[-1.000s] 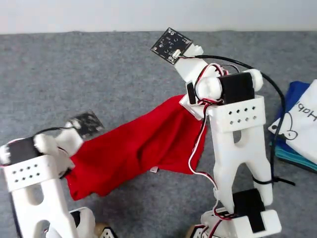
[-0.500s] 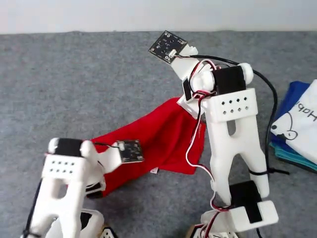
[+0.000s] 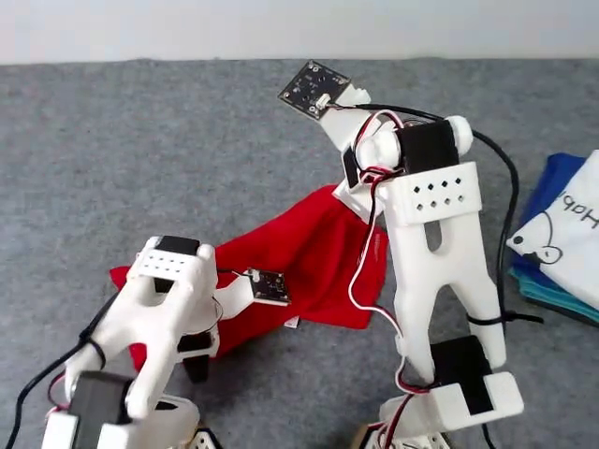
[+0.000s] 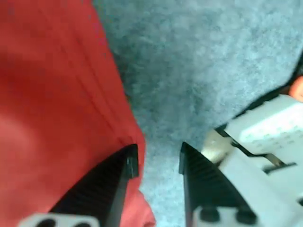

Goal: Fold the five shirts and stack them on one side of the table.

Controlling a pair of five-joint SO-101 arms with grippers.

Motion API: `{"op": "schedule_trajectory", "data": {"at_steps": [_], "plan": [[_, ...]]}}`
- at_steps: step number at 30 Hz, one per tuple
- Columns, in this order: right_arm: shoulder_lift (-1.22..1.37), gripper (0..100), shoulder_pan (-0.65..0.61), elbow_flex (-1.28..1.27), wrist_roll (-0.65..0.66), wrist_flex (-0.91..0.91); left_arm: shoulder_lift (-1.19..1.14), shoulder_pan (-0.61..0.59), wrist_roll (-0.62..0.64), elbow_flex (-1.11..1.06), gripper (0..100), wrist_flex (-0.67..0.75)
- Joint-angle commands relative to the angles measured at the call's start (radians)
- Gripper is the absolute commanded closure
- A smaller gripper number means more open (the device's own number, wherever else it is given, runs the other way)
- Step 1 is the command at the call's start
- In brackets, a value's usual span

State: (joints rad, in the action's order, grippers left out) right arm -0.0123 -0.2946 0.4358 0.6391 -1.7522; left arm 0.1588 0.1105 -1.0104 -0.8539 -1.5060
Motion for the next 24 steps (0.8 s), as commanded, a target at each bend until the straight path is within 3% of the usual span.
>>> {"op": "schedule_trajectory", "data": {"at_steps": [1,6,11,16,24], "plan": [[-0.010,98.8,0.001,0.026,-0.008,0.002,-0.031,-0.017,0.035,0.025,85,0.077],[-0.010,98.8,0.045,0.028,-0.005,0.002,-0.132,-0.095,0.066,0.030,86,0.183],[-0.012,98.8,0.096,0.029,-0.003,0.002,-0.169,-0.100,0.068,0.058,98,0.186],[-0.012,98.8,0.102,0.029,-0.005,0.002,-0.118,-0.107,0.071,0.085,99,0.178],[-0.012,98.8,0.102,0.029,-0.005,0.002,0.135,-0.152,0.071,0.240,99,0.005]]}}
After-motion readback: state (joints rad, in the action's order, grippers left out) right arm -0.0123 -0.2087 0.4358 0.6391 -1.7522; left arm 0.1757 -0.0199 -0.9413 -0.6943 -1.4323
